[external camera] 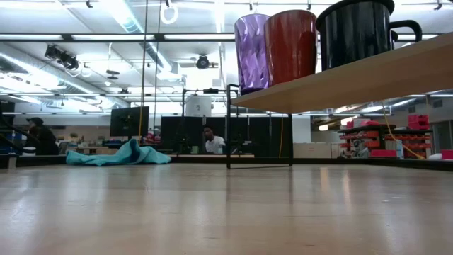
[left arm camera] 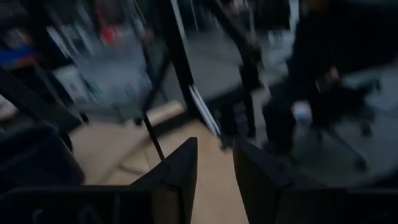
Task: Stack small to large cups/mugs on shelf
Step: Put the bottom transparent mug on the shelf
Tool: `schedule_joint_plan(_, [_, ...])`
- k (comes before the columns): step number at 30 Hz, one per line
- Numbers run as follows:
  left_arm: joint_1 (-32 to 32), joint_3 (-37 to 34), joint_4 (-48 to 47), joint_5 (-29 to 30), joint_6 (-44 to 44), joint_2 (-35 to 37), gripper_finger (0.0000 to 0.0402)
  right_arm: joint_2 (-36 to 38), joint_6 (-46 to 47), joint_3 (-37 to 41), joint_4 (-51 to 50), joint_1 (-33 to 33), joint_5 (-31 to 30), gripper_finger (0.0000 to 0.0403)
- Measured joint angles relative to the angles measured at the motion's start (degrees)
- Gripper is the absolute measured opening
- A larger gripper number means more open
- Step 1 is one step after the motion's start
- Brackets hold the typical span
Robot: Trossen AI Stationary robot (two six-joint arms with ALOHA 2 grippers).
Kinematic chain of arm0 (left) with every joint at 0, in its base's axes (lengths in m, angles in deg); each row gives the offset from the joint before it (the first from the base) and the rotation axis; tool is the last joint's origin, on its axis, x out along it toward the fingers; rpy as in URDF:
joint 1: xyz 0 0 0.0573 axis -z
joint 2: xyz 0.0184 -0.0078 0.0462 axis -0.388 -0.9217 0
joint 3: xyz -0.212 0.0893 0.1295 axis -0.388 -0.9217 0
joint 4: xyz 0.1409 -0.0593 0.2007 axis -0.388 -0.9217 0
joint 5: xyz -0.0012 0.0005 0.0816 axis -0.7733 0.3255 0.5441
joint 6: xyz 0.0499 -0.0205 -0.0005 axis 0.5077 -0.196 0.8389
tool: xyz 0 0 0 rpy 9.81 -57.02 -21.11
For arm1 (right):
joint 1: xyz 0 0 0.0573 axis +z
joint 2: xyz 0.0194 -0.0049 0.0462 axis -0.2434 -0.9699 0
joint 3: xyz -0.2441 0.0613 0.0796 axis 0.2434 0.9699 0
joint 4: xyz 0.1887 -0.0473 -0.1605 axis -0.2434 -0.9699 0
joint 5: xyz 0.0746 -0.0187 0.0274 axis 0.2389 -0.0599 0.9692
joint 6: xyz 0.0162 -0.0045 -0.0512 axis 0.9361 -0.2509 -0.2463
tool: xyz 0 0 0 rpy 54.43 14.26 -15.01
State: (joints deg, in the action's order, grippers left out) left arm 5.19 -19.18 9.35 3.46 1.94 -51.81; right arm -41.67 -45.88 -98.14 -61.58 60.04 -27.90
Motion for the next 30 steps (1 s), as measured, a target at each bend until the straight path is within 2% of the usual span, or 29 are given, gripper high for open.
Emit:
schedule_joint_plan(2, [-0.63, -2.17, 7.75, 1.04, -0.45, -0.97, 0.0111, 1.62, 1.20, 2.40, 0.64, -0.05, 1.74, 0.0029])
schedule_joint_plan(5, [-1.47, -2.94, 11.49, 2.45, -1.90, -2.84, 0.0110, 3.99, 1.54, 5.76, 0.76, -0.03, 4.33, 0.0029])
schedule_joint_plan(13, [-2.52, 2.72, 11.36, 3.04, -1.65, -10.53, 0.0130, 13.05, 1.64, 13.69, 3.08, -0.02, 4.51, 0.0029])
schedule_joint_plan(19, [-2.76, 3.80, 11.36, 3.22, 2.59, -11.59, 0.0140, 20.22, -1.37, 20.49, 8.78, 0.00, 6.75, 0.0029])
schedule_joint_plan(22, [-3.21, 3.79, 11.18, 3.71, 2.91, -11.43, 0.0137, 24.04, -3.48, 22.29, 11.40, 0.95, 9.77, 0.0029])
schedule_joint_plan(26, [-4.21, 3.80, 10.13, 3.75, 2.55, -11.32, 0.0131, 27.97, -5.83, 23.31, 10.12, 2.73, 10.86, 0.0029])
schedule_joint_plan(30, [-4.51, 3.80, 8.48, 3.79, 2.47, -11.32, 0.0128, 31.16, -3.52, 23.35, 5.10, 4.02, 10.81, 0.0029])
